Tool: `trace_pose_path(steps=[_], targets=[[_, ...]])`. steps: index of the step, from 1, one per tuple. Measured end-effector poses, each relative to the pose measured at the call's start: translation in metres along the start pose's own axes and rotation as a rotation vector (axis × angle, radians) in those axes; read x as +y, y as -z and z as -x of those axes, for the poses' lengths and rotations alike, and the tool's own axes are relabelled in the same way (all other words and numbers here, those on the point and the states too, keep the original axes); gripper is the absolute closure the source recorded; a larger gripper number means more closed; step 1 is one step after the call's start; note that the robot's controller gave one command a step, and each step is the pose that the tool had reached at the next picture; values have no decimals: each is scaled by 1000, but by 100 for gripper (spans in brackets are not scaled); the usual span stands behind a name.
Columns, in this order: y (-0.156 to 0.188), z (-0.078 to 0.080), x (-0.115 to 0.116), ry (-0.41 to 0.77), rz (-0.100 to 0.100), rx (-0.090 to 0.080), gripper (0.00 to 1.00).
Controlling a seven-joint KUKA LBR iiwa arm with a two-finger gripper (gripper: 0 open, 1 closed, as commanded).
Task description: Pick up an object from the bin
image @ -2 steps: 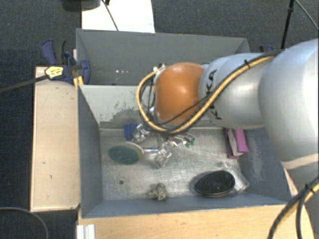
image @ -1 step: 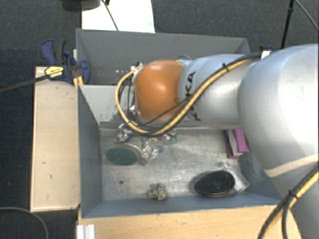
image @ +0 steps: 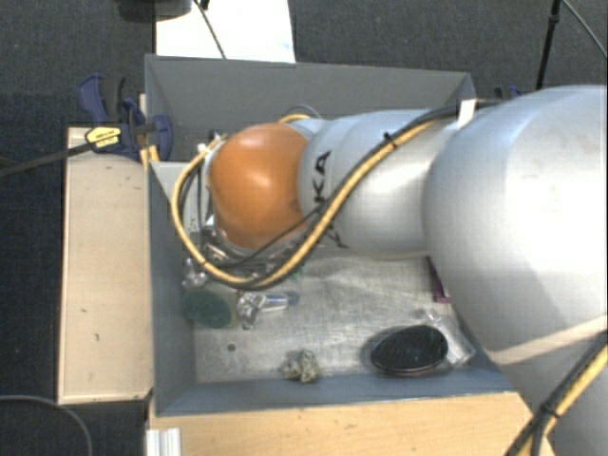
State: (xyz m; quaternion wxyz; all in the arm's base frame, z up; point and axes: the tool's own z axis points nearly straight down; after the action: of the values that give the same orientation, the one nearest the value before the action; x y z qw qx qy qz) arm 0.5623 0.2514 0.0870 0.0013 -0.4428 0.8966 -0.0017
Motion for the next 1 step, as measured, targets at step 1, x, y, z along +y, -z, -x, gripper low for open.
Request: trace_pose_path(steps=[1], targets=[[-13, -22, 13, 439, 0, -10, 0]])
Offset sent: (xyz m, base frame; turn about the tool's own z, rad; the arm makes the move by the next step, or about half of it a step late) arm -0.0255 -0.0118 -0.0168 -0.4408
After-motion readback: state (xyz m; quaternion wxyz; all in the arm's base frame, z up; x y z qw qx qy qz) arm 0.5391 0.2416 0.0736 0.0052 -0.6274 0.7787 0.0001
